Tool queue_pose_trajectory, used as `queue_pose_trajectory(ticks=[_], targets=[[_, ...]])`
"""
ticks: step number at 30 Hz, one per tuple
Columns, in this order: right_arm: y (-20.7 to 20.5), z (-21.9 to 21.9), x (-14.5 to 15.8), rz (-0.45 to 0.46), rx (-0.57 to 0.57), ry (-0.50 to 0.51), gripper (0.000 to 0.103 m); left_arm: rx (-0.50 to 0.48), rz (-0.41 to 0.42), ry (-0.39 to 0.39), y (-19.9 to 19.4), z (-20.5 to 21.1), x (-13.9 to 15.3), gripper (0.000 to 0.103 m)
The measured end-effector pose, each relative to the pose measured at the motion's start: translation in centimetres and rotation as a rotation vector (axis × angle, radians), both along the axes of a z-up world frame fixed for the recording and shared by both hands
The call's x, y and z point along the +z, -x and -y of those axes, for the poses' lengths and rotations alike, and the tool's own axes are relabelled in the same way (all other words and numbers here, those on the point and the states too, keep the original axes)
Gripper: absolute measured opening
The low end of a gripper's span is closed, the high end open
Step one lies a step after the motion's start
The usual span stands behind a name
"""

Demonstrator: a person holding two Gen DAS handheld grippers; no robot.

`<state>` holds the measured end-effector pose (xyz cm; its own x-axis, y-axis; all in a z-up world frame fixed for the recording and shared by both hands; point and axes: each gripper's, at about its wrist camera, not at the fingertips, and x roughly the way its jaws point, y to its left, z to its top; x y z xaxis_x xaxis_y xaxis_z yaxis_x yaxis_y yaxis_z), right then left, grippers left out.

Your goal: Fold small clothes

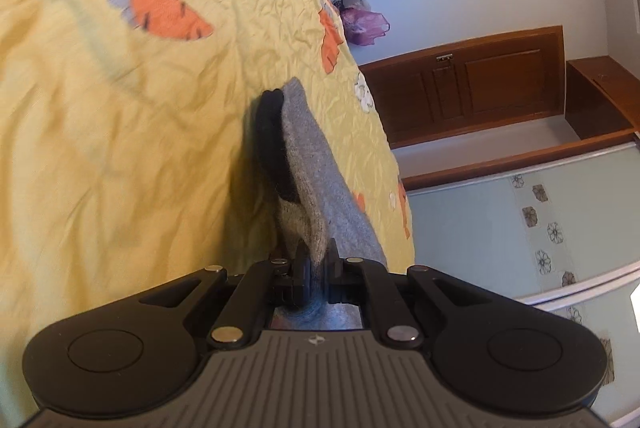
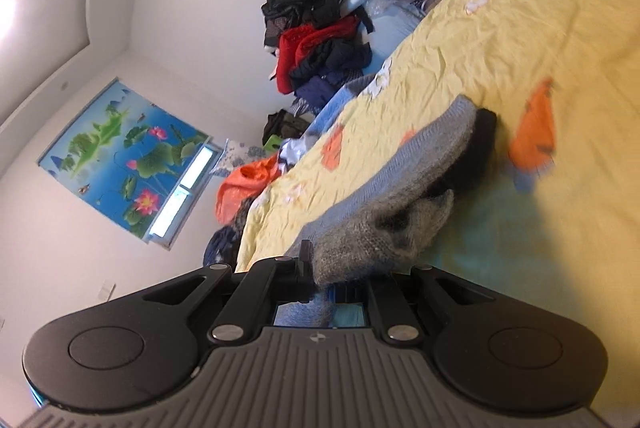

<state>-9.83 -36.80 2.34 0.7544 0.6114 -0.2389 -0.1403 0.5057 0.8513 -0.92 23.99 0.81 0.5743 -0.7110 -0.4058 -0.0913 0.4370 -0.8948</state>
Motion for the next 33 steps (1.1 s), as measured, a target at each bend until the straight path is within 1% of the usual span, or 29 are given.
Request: queue_pose_trajectory(ticks=[2,4,7,8,9,10,11,12,13,14,15,16,17,19,21,23,25,27,28,29,30,31,32,33], targets=[[2.0,-0.1,-0.6,-0.015,0.003,-0.01,0.012,0.004,-0.011,-0.005,2.1,-0.6,-0.2,0.006],[3.6,-0.3,-1.5,-0.034,0.011,0.014,0.012,0.011,-0.012,-0.02,3.8,-1.2,-0.3,0.005],[5.1,-0.2,-3.3,-0.085,0.005,0.011,0.012,0.028,-0.03,-0.045,5.7,-2.3,-1.0,0.005],[5.3,-0.3,-3.7,-0.112,-0.014,0.051,0.017,0.024,-0.039,-0.072,6.0,-2.5,-1.4,0.005],[5.2,-0.1,-4.3,-0.145,-0.037,0.066,0.018,0.009,-0.04,-0.102,6.3,-2.5,-1.6,0.005],[5.0,0.2,-4.9,-0.175,-0.022,0.035,0.025,-0.003,-0.038,-0.129,6.7,-2.4,-1.5,0.005],[5.1,0.2,-4.9,-0.193,-0.028,0.051,0.054,-0.014,-0.03,-0.144,6.9,-2.2,-1.2,0.005],[5.7,0.0,-4.1,-0.192,-0.062,0.131,0.072,-0.029,-0.012,-0.149,6.9,-1.9,-0.6,0.005],[6.3,-0.2,-3.2,-0.167,-0.072,0.194,0.097,-0.054,0.01,-0.16,6.7,-1.3,0.3,0.009],[6.6,-0.3,-2.3,-0.136,-0.067,0.216,0.101,-0.07,0.036,-0.182,6.3,-0.5,1.2,0.02],[7.0,-0.3,-1.2,-0.116,-0.077,0.238,0.101,-0.076,0.058,-0.203,5.8,0.4,2.0,0.033],[7.2,-0.4,-0.2,-0.092,-0.088,0.269,0.101,-0.08,0.075,-0.217,5.1,1.3,2.6,0.073],[7.2,-0.6,0.9,-0.06,-0.1,0.307,0.101,-0.082,0.097,-0.234,4.2,2.4,2.9,0.099],[6.2,-1.7,2.8,-0.009,-0.107,0.384,0.101,-0.088,0.169,-0.278,2.4,4.9,3.4,0.1],[4.3,-3.0,3.7,0.03,-0.078,0.424,0.101,-0.121,0.186,-0.333,-0.3,7.9,3.3,0.1],[1.7,-5.1,4.0,0.04,-0.062,0.519,0.101,-0.146,0.214,-0.384,-2.9,10.9,2.9,0.1],[-1.4,-7.2,3.9,0.037,-0.064,0.625,0.101,-0.154,0.258,-0.473,-5.3,13.9,2.6,0.1],[-3.8,-9.1,3.4,0.054,-0.091,0.722,0.101,-0.139,0.313,-0.624,-6.9,16.7,2.6,0.1],[-5.1,-10.0,3.2,0.048,-0.093,0.763,0.101,-0.14,0.321,-0.679,-7.5,17.6,2.3,0.1],[-6.2,-10.9,2.7,0.025,-0.082,0.801,0.101,-0.141,0.309,-0.735,-8.0,18.4,1.7,0.1],[-7.2,-11.6,2.1,-0.006,-0.075,0.838,0.101,-0.124,0.278,-0.792,-8.4,18.8,0.8,0.1],[-8.0,-12.1,1.3,-0.033,-0.074,0.883,0.101,-0.122,0.26,-0.831,-8.6,19.0,-0.1,0.1],[-8.4,-12.6,0.3,-0.063,-0.06,0.917,0.102,-0.121,0.288,-0.864,-8.2,19.0,-0.6,0.1],[-8.6,-12.8,-0.8,-0.096,-0.031,0.927,0.102,-0.117,0.318,-0.903,-7.6,19.1,-0.9,0.1]])
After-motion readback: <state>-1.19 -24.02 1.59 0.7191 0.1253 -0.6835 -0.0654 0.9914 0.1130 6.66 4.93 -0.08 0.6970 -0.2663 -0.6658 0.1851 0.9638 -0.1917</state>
